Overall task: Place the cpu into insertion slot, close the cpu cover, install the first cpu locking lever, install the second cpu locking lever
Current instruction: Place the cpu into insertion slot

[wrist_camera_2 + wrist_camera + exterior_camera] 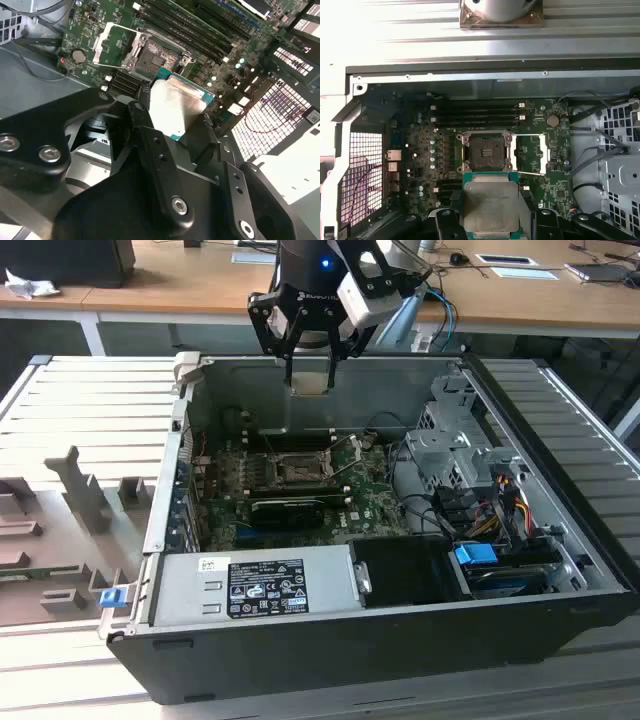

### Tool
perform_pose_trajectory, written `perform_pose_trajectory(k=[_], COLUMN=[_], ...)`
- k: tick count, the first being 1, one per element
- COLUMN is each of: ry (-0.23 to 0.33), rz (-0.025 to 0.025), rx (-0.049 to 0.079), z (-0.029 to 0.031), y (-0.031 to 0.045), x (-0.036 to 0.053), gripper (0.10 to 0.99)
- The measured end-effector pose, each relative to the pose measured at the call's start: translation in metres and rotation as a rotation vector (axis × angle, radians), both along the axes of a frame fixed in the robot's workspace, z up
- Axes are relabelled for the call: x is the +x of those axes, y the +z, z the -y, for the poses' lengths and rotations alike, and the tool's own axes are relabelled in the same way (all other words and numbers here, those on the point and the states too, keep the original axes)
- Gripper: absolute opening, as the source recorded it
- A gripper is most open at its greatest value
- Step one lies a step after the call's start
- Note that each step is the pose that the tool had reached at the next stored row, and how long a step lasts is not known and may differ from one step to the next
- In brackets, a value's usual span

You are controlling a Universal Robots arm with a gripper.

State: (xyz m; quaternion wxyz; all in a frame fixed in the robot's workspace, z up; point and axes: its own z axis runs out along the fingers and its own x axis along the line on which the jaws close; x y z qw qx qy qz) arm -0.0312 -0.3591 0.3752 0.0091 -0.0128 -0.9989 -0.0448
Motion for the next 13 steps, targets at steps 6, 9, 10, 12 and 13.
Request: perform_pose_trajectory(k=[6,9,10,12,13], ry=[-0.013,-0.017,-0.017,-0.017,-0.017], rz=[-0.0001,0.0000,0.0000,-0.0001,0.0000], rx=[0.000,0.000,0.000,0.000,0.000], z=[0.0000,0.0000,0.0000,0.0000,0.0000], y=[0.0000,-0.0015,-0.0018,-0.0021,-0.0024], x=[0.0000,0.0000,0.0000,0.0000,0.0000], gripper=[0.525,0.525,0.525,0.525,0.525])
